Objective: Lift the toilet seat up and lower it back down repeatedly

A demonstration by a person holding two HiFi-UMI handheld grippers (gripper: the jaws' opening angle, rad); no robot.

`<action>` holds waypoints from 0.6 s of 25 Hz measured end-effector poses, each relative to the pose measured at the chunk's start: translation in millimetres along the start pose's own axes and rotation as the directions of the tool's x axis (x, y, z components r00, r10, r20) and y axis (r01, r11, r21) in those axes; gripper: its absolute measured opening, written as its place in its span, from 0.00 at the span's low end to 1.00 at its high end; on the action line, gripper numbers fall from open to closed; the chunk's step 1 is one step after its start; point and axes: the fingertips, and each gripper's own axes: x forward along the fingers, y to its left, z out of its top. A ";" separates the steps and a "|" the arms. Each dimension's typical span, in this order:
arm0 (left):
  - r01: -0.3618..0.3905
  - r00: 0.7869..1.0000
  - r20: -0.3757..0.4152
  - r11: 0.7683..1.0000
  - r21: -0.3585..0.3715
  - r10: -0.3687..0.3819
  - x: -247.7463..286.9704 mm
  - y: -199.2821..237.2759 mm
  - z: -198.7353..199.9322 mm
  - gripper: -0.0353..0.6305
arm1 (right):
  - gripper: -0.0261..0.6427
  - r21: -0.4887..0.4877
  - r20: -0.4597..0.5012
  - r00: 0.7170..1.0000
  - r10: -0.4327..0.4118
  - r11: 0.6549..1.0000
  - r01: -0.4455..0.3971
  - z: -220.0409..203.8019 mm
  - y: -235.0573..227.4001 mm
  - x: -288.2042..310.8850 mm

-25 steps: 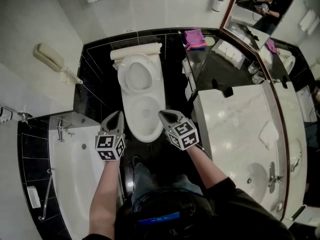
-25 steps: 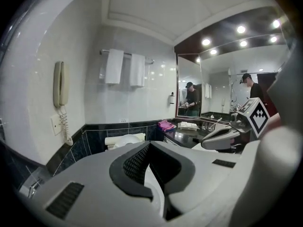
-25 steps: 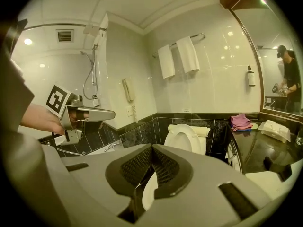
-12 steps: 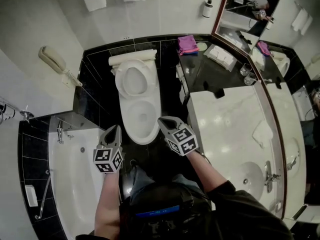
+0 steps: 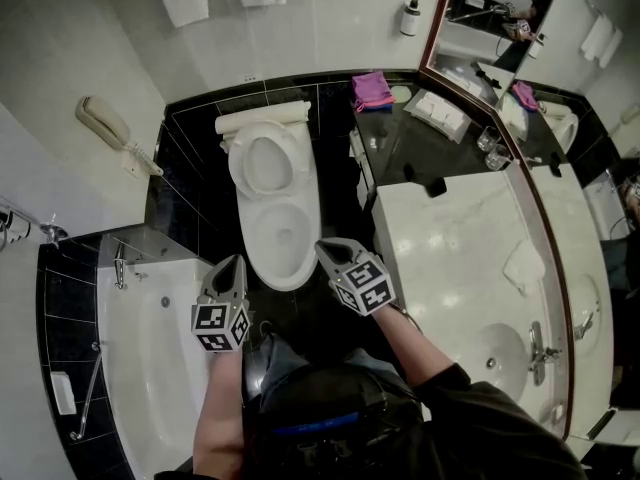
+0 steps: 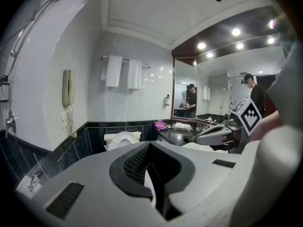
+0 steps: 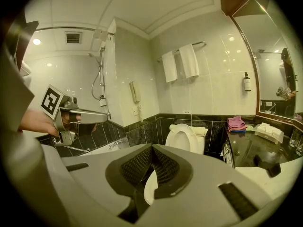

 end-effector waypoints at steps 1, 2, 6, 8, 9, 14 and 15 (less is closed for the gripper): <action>0.001 1.000 0.000 1.000 -0.001 -0.001 0.4 -0.1 -0.2 0.03 | 0.07 0.001 -0.001 1.000 0.002 1.000 -0.002 -0.1 0.6 0.7; 0.000 1.000 -0.002 1.000 -0.002 0.000 0.8 0.2 -0.6 0.03 | 0.07 0.001 -0.002 1.000 0.003 1.000 -0.003 -0.2 1.0 1.6; 0.003 1.000 -0.011 1.000 -0.001 -0.003 3.8 3.0 -3.8 0.03 | 0.07 0.004 -0.005 1.000 0.003 1.000 -0.003 -0.8 1.3 5.4; 0.006 1.000 -0.018 1.000 -0.002 -0.006 6.3 5.9 -5.6 0.03 | 0.07 0.008 -0.006 1.000 0.000 1.000 0.000 -0.4 0.9 8.6; 0.007 1.000 -0.021 1.000 -0.004 -0.007 8.1 7.6 -6.5 0.03 | 0.07 0.009 -0.007 1.000 -0.001 1.000 0.001 0.1 0.4 10.6; 0.024 0.999 -0.037 1.000 -0.009 -0.025 22.0 13.9 -10.1 0.03 | 0.07 0.023 -0.018 1.000 -0.009 1.000 0.009 1.3 -3.9 22.8; 0.030 0.999 -0.041 0.999 -0.010 -0.031 25.7 15.3 -11.1 0.03 | 0.07 0.024 -0.021 1.000 -0.012 1.000 0.013 1.3 -4.7 26.1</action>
